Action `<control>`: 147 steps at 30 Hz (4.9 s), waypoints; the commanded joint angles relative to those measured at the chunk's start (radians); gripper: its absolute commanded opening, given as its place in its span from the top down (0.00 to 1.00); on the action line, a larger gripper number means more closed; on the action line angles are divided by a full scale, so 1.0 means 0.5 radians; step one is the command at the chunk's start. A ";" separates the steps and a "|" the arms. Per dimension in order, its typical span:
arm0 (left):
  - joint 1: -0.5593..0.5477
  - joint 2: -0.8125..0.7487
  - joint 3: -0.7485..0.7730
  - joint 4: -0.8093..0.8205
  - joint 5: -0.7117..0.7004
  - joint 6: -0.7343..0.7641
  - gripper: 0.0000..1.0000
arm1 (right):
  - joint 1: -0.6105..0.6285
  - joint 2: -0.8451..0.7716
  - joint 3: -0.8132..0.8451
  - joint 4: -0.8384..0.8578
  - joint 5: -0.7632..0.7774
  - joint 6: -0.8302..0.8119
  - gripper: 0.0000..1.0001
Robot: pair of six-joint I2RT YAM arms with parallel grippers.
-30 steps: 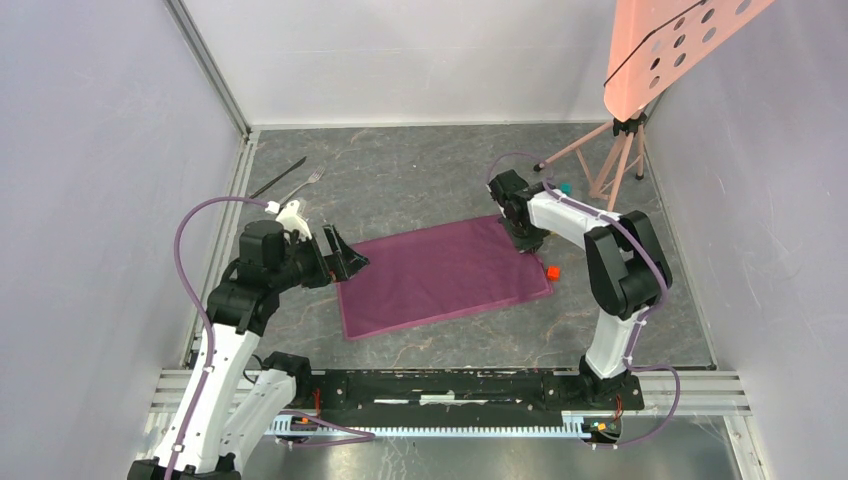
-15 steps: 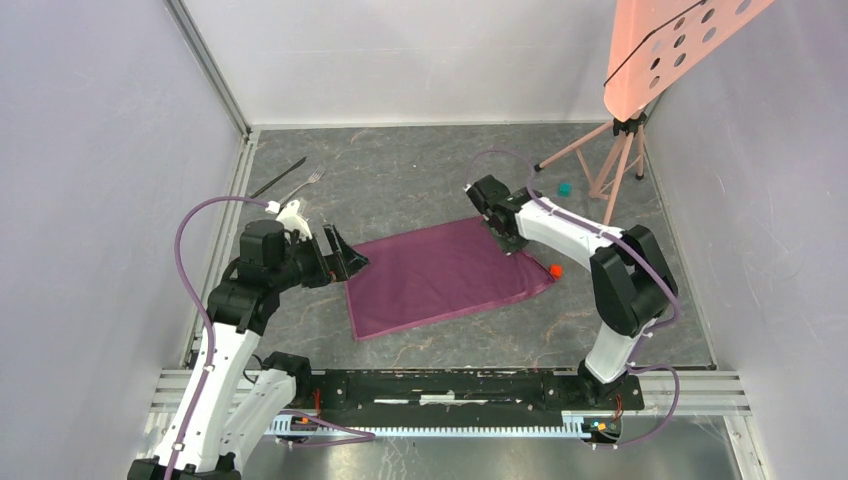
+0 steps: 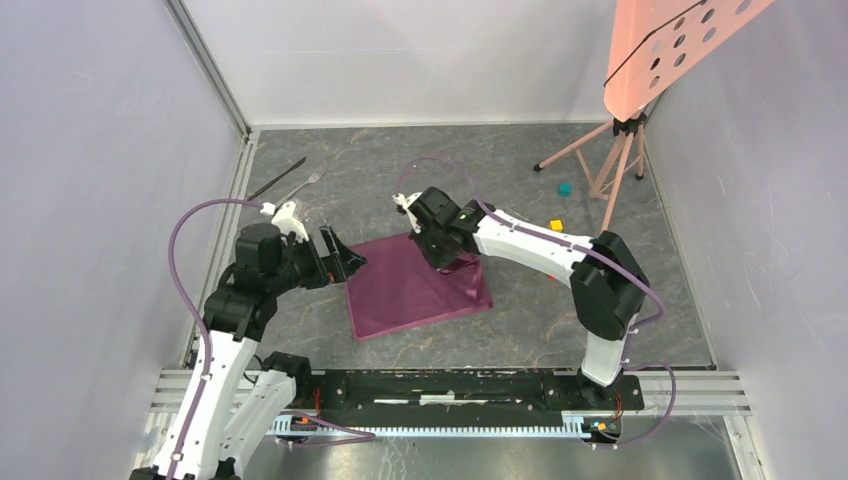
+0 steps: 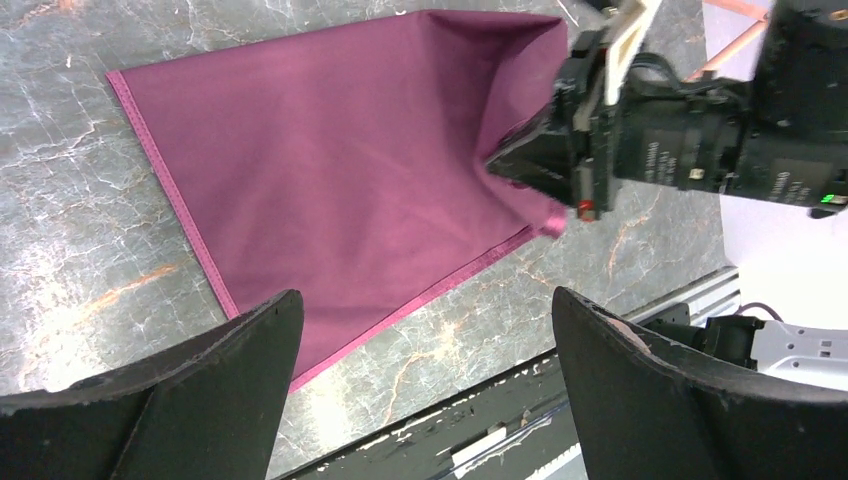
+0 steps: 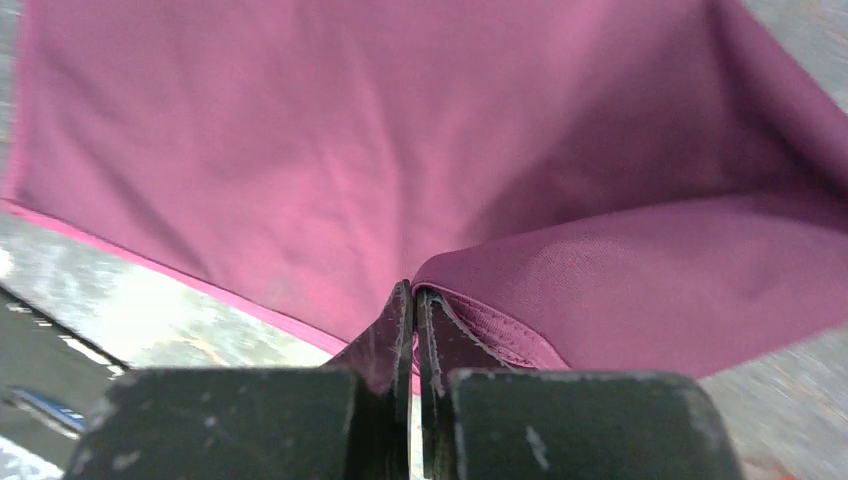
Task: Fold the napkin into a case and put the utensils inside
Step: Fold the rectangle-folded napkin at the center of the board, then smooth out the square-folded napkin at the center of the board, then rotate the square-folded napkin at the center of the board.
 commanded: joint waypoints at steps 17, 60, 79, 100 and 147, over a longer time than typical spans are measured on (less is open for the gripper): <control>-0.003 -0.319 -0.013 0.069 -0.165 0.040 0.00 | 0.191 0.288 0.105 0.699 -0.707 0.622 1.00; -0.003 -0.369 -0.016 0.063 -0.203 0.036 0.00 | 0.241 0.360 0.196 0.991 -0.935 0.639 0.21; -0.002 -0.340 -0.019 0.064 -0.196 0.037 0.00 | -0.168 0.328 -0.362 1.602 -1.197 0.813 0.25; 0.000 -0.304 -0.016 0.067 -0.187 0.039 0.00 | -0.161 0.591 -0.333 1.879 -1.281 1.037 0.61; 0.038 1.820 0.417 0.311 -0.399 -0.153 0.55 | -0.216 -0.275 -1.408 2.201 -1.563 0.732 0.73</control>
